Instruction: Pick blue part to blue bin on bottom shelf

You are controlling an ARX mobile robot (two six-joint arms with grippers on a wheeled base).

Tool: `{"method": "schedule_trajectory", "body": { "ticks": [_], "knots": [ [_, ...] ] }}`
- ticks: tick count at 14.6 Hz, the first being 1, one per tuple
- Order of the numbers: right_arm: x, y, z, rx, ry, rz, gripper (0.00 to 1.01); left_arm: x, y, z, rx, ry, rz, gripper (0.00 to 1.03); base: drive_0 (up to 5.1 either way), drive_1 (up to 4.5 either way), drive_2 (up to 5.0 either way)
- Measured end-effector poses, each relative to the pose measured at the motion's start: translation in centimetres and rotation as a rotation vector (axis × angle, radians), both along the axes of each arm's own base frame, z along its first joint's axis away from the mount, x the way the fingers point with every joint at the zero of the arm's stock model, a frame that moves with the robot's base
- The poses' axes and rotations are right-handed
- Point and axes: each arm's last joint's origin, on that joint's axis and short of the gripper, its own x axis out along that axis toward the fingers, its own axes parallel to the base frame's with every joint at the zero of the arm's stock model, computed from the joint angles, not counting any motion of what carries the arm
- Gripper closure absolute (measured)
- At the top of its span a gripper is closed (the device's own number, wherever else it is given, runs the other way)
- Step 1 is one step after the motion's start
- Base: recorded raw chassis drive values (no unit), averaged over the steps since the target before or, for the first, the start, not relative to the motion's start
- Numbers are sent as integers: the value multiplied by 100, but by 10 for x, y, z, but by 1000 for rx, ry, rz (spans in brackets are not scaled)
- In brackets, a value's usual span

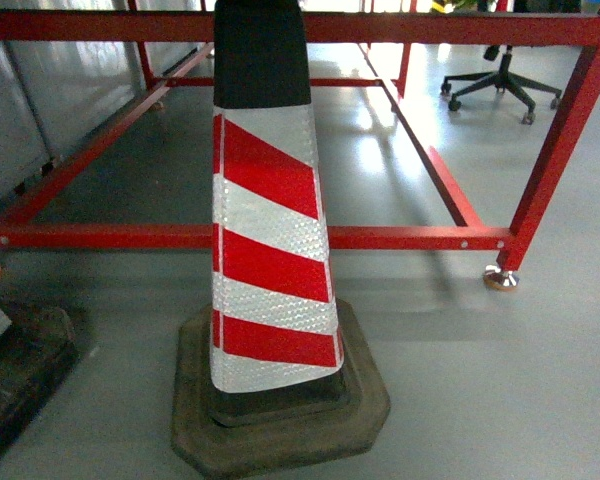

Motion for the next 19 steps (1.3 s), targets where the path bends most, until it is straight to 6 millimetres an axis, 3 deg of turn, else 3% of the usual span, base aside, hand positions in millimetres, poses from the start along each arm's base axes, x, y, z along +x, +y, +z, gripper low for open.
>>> {"method": "schedule_trajectory", "body": {
  "ticks": [19],
  "knots": [
    [0, 0, 0, 0, 0, 0, 3, 0, 0, 0, 0, 0, 0, 5, 0, 0, 0]
  ]
}}
